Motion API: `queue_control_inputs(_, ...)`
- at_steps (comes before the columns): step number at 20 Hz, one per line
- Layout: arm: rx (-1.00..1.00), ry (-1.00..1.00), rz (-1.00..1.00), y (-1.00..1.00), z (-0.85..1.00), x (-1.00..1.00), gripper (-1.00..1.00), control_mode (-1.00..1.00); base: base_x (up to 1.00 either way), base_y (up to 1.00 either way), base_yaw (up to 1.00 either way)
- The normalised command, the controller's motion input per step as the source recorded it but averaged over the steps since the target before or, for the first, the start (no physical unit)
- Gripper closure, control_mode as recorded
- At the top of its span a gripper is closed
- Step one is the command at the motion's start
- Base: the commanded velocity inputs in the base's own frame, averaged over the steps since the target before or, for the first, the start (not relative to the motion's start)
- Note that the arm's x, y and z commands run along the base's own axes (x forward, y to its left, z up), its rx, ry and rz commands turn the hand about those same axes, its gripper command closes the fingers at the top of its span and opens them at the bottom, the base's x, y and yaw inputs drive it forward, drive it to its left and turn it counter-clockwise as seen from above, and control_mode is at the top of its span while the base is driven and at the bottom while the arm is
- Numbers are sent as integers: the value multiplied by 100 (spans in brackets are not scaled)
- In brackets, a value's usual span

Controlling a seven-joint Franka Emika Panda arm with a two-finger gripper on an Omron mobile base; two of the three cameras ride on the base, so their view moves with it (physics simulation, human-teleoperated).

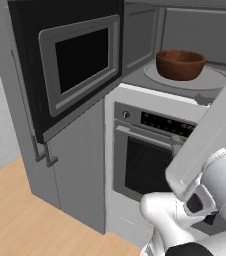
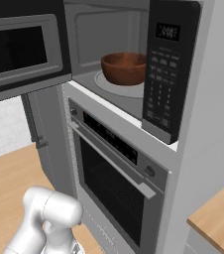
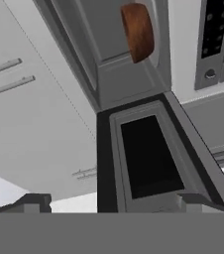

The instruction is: Pick the carrot from the sink and place it in the bowl. Then pick the bowl and place it in the microwave. Then close the microwave door and press the start button.

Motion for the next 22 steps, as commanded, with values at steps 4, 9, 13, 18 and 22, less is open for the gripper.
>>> queue_control_inputs(4,4,-1,-1,95,-26,-1,-100,-100,0,0,0)
queue_control_inputs(9,0,-12,0,85,-61,38,-100,-100,0,0,0)
queue_control_inputs(13,0,-14,0,94,-75,43,-100,-100,0,0,0)
queue_control_inputs(18,-2,-15,-1,58,-57,62,-100,-100,0,0,0)
queue_control_inputs(22,-1,-8,0,36,-74,80,-100,-100,0,0,0)
